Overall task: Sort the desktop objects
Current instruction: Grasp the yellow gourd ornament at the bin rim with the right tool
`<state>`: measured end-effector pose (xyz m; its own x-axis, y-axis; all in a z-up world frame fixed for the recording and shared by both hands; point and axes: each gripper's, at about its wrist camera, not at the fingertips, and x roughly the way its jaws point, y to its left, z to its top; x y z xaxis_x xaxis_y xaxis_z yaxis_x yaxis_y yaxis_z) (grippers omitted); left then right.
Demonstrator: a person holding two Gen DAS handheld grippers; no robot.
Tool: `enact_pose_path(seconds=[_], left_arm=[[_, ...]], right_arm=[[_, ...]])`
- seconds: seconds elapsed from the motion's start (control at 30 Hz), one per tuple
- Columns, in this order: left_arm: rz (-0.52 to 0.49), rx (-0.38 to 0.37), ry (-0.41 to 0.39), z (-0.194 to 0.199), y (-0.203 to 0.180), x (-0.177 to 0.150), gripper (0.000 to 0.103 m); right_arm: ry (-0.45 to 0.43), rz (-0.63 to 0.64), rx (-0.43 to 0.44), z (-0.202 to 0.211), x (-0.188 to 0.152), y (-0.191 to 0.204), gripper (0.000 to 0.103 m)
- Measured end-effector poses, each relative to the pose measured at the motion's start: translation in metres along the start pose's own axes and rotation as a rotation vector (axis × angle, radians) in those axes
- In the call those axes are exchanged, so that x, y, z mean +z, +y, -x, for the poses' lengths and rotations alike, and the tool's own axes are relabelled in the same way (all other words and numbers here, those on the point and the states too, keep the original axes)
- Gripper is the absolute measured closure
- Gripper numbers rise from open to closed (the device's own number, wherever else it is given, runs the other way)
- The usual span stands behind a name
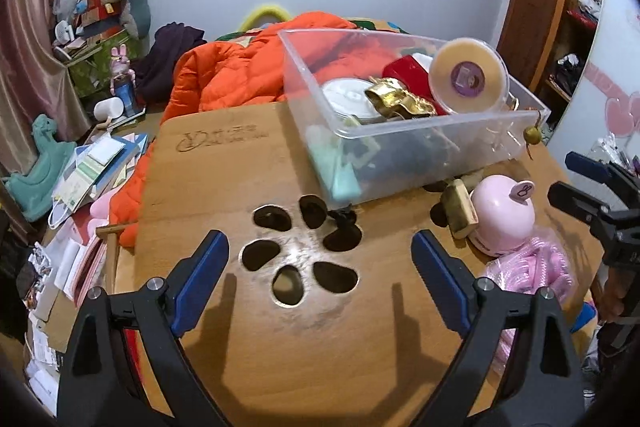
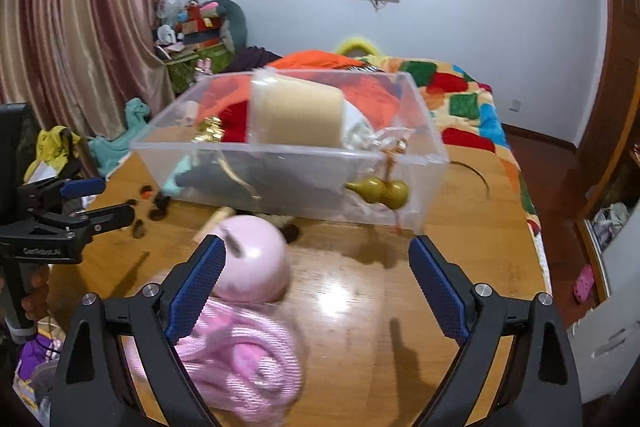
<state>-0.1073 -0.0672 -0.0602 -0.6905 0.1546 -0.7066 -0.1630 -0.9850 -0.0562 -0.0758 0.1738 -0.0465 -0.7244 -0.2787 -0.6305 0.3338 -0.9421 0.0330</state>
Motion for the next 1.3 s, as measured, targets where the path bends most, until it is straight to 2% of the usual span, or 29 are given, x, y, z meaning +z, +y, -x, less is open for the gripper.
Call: enact_pose_path(seconds=[0.03,0.1,0.17,0.23,0.3,0.37,0.57,0.7,0.77,0.87,0.93,1.07,1.3], left_arm=[[-0.009,0.005,-0.002,-0.003,-0.003,0.0,0.012],[-0.021,-0.003,0.004,-0.008,-0.009,0.001,0.023],[-0.02,-0.017,0.015,-0.014,-0.011,0.003,0.026],[-0.029,-0.02,0.02,-0.019,-0.015,0.004,0.031],[-0.041,-0.021,0.024,-0.022,-0.02,0.005,0.04],[-0.043,-0.026,0.028,-0.024,-0.022,0.006,0.045],[-0.055,-0.018,0.046,-0.03,-0.027,0.007,0.05],[-0.059,0.007,0.062,-0.035,-0.026,0.009,0.062],[-0.059,0.009,0.059,-0.035,-0.027,0.01,0.063],[-0.06,0.013,0.053,-0.034,-0.028,0.01,0.07],[-0.053,0.022,0.049,-0.033,-0.027,0.01,0.075],[-0.036,0.023,0.049,-0.032,-0.021,0.012,0.085],[-0.072,0.048,0.04,-0.03,-0.022,0.01,0.087]], right_arm=[[0.005,-0.002,-0.006,-0.002,0.0,-0.004,0.012],[0.017,-0.013,-0.006,-0.005,0.0,-0.014,0.013],[0.021,-0.046,-0.019,-0.008,0.002,-0.028,0.016],[0.028,-0.072,-0.022,-0.012,0.005,-0.037,0.028],[0.043,-0.1,0.006,-0.016,0.01,-0.046,0.035],[0.044,-0.112,0.023,-0.019,0.014,-0.049,0.036],[0.032,-0.116,0.028,-0.025,0.024,-0.045,0.038],[0.046,-0.126,0.044,-0.032,0.026,-0.04,0.049],[0.05,-0.136,0.05,-0.035,0.027,-0.039,0.049],[0.039,-0.163,0.061,-0.036,0.026,-0.04,0.052],[0.04,-0.178,0.073,-0.037,0.026,-0.042,0.062],[0.036,-0.191,0.079,-0.037,0.024,-0.045,0.063],[0.017,-0.201,0.074,-0.032,0.023,-0.05,0.063]])
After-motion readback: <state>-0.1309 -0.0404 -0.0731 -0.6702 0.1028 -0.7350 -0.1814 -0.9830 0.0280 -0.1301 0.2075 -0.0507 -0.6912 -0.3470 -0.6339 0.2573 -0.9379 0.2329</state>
